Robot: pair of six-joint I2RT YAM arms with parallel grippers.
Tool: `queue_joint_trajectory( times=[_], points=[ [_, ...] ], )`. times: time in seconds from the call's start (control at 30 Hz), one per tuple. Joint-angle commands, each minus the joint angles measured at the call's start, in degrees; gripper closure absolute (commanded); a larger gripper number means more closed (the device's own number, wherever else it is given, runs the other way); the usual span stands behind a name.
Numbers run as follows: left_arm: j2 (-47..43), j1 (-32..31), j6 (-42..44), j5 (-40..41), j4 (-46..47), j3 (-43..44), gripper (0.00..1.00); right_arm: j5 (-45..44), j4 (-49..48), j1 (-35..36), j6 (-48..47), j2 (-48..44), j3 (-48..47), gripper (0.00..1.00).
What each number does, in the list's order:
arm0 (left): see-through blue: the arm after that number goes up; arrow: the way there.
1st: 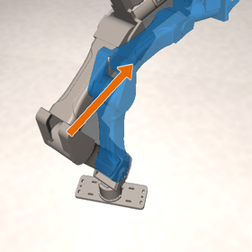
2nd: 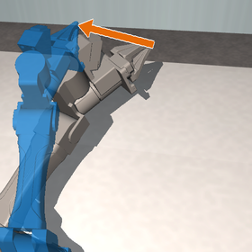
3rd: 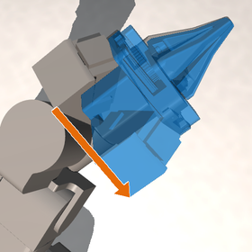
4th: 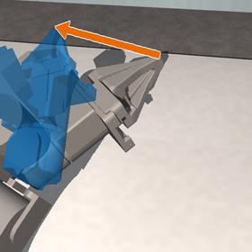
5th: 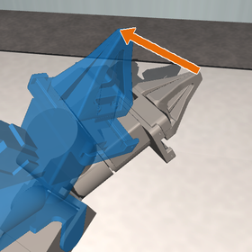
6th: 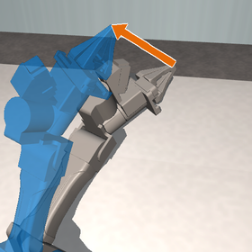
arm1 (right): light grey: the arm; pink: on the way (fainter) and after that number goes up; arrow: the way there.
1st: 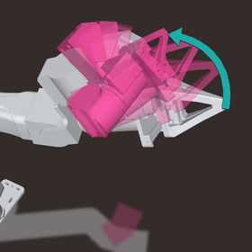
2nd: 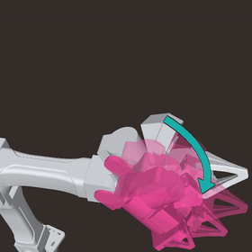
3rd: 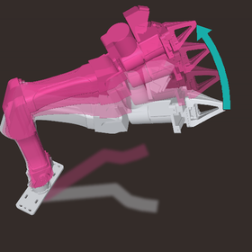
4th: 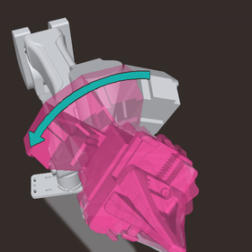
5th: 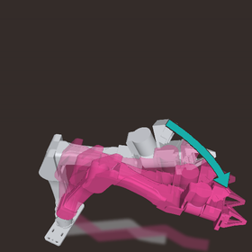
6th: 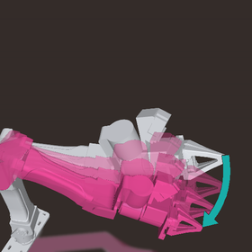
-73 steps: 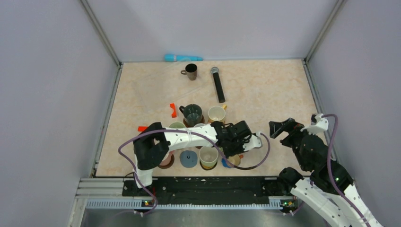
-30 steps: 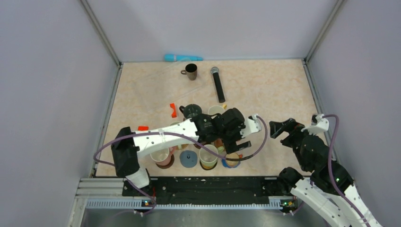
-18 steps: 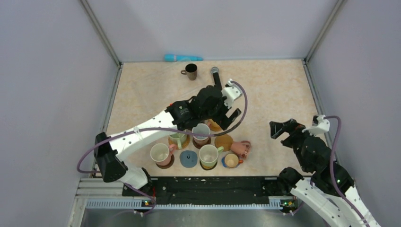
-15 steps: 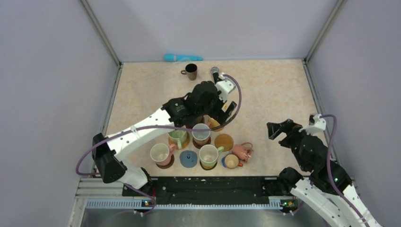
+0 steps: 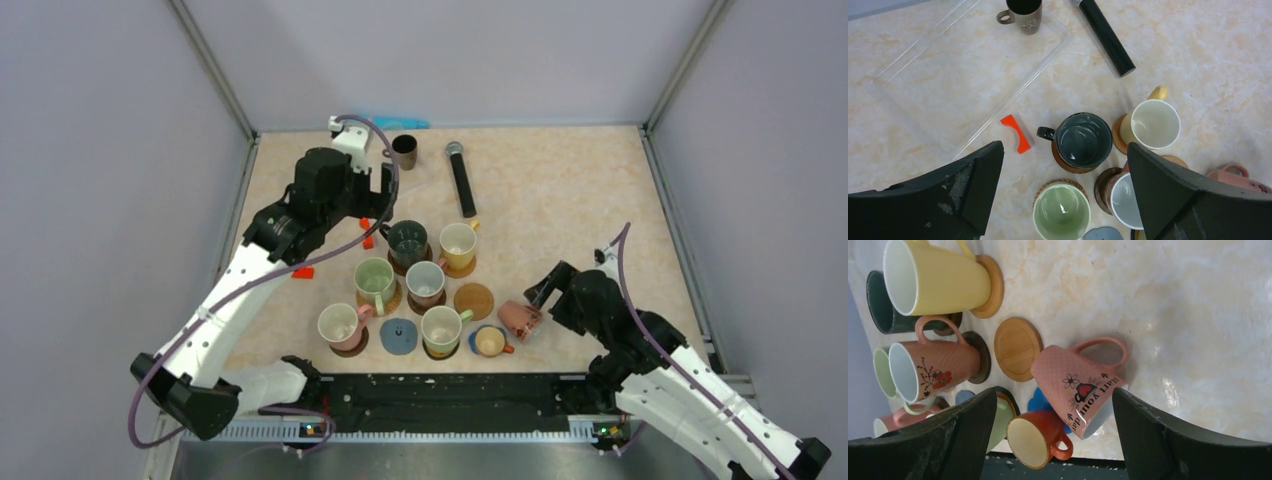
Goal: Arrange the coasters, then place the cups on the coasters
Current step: Pick up the cup at the center of the board.
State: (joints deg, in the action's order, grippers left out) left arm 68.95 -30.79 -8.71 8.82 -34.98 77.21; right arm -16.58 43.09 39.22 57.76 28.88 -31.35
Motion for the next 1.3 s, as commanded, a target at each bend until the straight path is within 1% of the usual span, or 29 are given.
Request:
queue_joint_trajectory(
  times=[0.0,0.03,0.07,0.1,0.17,0.23,0.33,0.43,0.63,0.73,0.83,0.9,1.0,1.1,1.2,1.27],
  points=[
    [-6.24,0.02,-0.28,-3.45,-2.71,-2.47,0.01,1.99,1.67,-0.03,16.46,-3.98,3.76,0.16],
    [-7.52,-0.01,-1.47,-6.54,-2.36,-4.45,0.01,2.03,1.18,-0.02,18.14,-5.13,5.55,0.16],
    [-8.70,-0.02,-2.09,-11.76,-1.37,-6.49,0.02,2.20,0.84,-0.03,19.45,-5.92,6.68,0.17],
    [-9.77,-0.03,-2.52,-16.98,-0.22,-8.40,0.04,2.59,0.52,-0.02,20.92,-6.68,7.60,0.17],
    [-11.57,-0.11,-4.21,-24.29,1.51,-11.19,0.10,3.57,0.15,-0.06,23.18,-7.49,9.19,0.18],
    [-13.16,-0.49,-5.17,-29.52,2.69,-13.02,0.14,4.36,0.10,-0.02,25.03,-7.55,10.25,0.18],
    [-14.75,-0.94,-5.21,-32.39,3.03,-14.34,0.14,4.90,-1.01,-0.02,27.18,-8.02,11.79,0.18],
    [-15.93,-1.10,-4.47,-32.41,1.99,-15.02,0.15,5.97,-5.64,-0.05,27.45,-10.09,14.21,0.21],
    [-17.95,-1.08,-0.80,-28.20,-2.31,-13.69,0.15,5.43,-12.04,-0.02,26.80,-11.74,18.31,0.37],
    [-17.65,-1.09,1.90,-24.94,-5.84,-11.66,0.15,4.27,-12.72,-0.02,25.62,-10.87,18.60,0.39],
    [-17.36,-1.04,4.09,-23.82,-7.87,-10.12,0.16,4.08,-15.36,-0.02,24.33,-10.01,19.38,0.40],
    [-17.48,-1.12,4.69,-22.69,-8.34,-9.81,0.17,3.92,-17.03,-0.03,23.32,-9.80,19.94,0.46],
    [-17.79,-1.10,4.46,-21.95,-8.39,-9.59,0.19,2.97,-16.83,-0.02,21.87,-10.00,19.13,0.59],
    [-17.97,-1.08,4.22,-20.29,-8.97,-9.10,0.21,0.67,-15.10,-0.01,19.51,-10.08,16.85,0.76],
    [-18.42,-1.04,4.18,-18.17,-9.41,-8.82,0.23,-2.18,-13.32,-0.01,15.55,-9.68,13.38,0.99],
    [-19.28,-1.07,3.95,-15.35,-8.84,-9.81,0.25,-4.21,-12.91,-0.02,10.77,-8.81,10.76,1.00]
  ],
)
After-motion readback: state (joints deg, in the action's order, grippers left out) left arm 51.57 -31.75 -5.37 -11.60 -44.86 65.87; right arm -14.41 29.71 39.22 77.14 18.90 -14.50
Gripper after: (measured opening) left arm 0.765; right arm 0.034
